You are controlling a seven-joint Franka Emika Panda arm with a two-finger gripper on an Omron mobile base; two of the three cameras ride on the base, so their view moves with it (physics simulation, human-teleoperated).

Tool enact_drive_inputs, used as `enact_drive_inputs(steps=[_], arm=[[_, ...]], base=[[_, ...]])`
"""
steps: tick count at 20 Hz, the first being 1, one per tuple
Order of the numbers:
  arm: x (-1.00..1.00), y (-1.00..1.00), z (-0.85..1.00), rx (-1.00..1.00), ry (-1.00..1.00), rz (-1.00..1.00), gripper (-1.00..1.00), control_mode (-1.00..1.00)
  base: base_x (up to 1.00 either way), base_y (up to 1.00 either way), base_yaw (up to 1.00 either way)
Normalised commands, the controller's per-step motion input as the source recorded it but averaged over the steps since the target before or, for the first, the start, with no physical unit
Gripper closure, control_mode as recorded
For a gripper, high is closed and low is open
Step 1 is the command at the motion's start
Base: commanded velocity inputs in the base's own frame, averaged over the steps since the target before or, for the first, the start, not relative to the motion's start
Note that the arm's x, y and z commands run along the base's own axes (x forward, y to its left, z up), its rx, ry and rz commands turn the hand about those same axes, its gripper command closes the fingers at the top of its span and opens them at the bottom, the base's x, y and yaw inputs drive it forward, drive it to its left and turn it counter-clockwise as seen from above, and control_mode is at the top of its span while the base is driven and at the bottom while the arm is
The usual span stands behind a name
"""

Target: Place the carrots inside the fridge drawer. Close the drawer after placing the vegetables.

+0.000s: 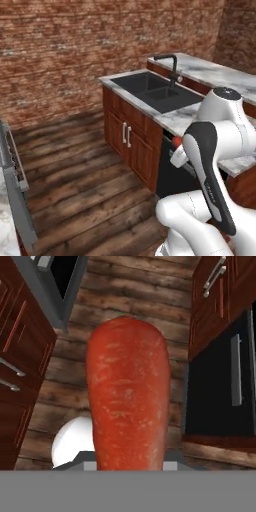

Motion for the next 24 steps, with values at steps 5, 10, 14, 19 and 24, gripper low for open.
enact_drive_inputs(steps=[5, 10, 14, 19, 24], arm=[[0.00, 0.00, 0.00, 0.00, 0.00, 0.00, 1.00, 1.00], [0.00, 0.00, 0.00, 0.00, 0.00, 0.00, 1.00, 1.00], [0.00, 0.00, 0.00, 0.00, 0.00, 0.00, 1.00, 1.00], [0.00, 0.00, 0.00, 0.00, 0.00, 0.00, 1.00, 1.00], [0.00, 0.00, 0.00, 0.00, 0.00, 0.00, 1.00, 1.00]], base=[[1.00, 0.73, 0.00], [1.00, 0.14, 0.00], [1.00, 0.29, 0.01], [1.00, 0.07, 0.07], [1.00, 0.24, 0.04]])
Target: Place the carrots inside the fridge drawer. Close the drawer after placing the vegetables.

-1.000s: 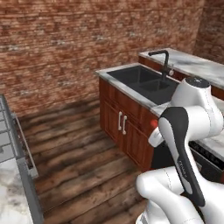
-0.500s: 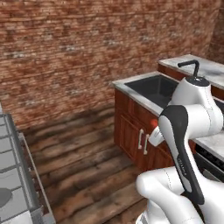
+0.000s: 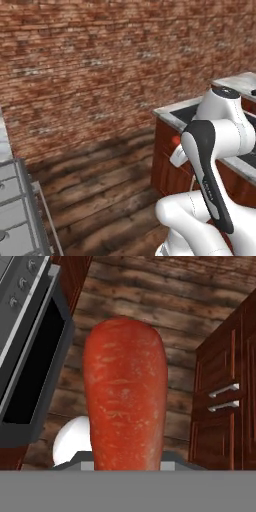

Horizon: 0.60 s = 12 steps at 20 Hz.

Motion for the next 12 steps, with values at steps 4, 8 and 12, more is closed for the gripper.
enact_drive_inputs(steps=[4, 8, 12], arm=[[0.00, 0.00, 0.00, 0.00, 0.00, 0.00, 1.00, 1.00], [0.00, 0.00, 0.00, 0.00, 0.00, 0.00, 1.00, 1.00], [0.00, 0.00, 0.00, 0.00, 0.00, 0.00, 1.00, 1.00]], base=[[1.00, 0.27, 0.00], [1.00, 0.16, 0.00], [1.00, 0.04, 0.05]])
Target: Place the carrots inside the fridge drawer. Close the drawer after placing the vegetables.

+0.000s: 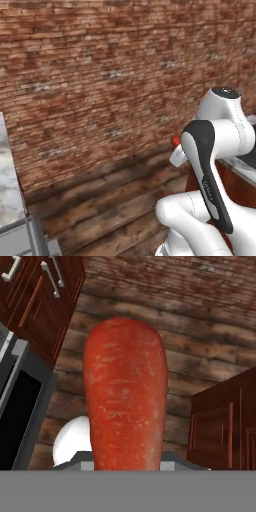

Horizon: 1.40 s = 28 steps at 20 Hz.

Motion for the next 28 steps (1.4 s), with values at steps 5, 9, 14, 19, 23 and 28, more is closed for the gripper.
enact_drive_inputs(steps=[5, 9, 14, 19, 23, 28], arm=[[0.00, 0.00, 0.00, 0.00, 0.00, 0.00, 1.00, 1.00], [0.00, 0.00, 0.00, 0.00, 0.00, 0.00, 1.00, 1.00], [0.00, 0.00, 0.00, 0.00, 0.00, 0.00, 1.00, 1.00], [0.00, 0.00, 0.00, 0.00, 0.00, 0.00, 1.00, 1.00], [0.00, 0.00, 0.00, 0.00, 0.00, 0.00, 1.00, 1.00], [0.00, 0.00, 0.00, 0.00, 0.00, 0.00, 1.00, 1.00]], base=[[1.00, 0.04, 0.04], [1.00, 0.02, 0.00], [1.00, 0.10, -0.11], [0.97, 0.11, -0.38], [0.87, 0.02, -0.51], [0.83, 0.00, -0.55]])
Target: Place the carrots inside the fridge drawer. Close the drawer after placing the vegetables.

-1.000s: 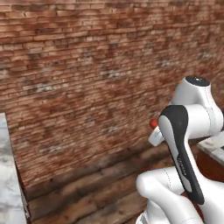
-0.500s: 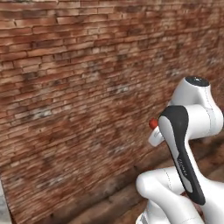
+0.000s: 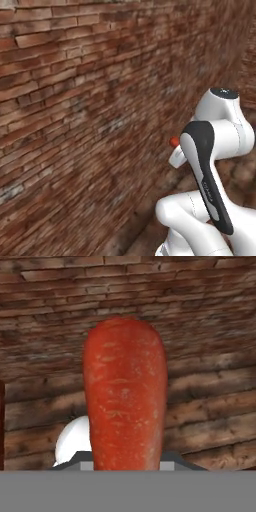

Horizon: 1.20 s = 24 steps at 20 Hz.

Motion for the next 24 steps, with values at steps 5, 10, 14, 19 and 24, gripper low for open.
enact_drive_inputs(steps=[5, 10, 14, 19, 24], arm=[[0.00, 0.00, 0.00, 0.00, 0.00, 0.00, 1.00, 1.00], [0.00, 0.00, 0.00, 0.00, 0.00, 0.00, 1.00, 1.00], [0.00, 0.00, 0.00, 0.00, 0.00, 0.00, 1.00, 1.00], [0.00, 0.00, 0.00, 0.00, 0.00, 0.00, 1.00, 1.00], [0.00, 0.00, 0.00, 0.00, 0.00, 0.00, 1.00, 1.00]], base=[[0.88, 0.03, -0.58], [0.89, 0.03, -0.59], [0.83, -0.02, -0.56], [0.89, -0.12, -0.54], [0.97, 0.00, -0.53]])
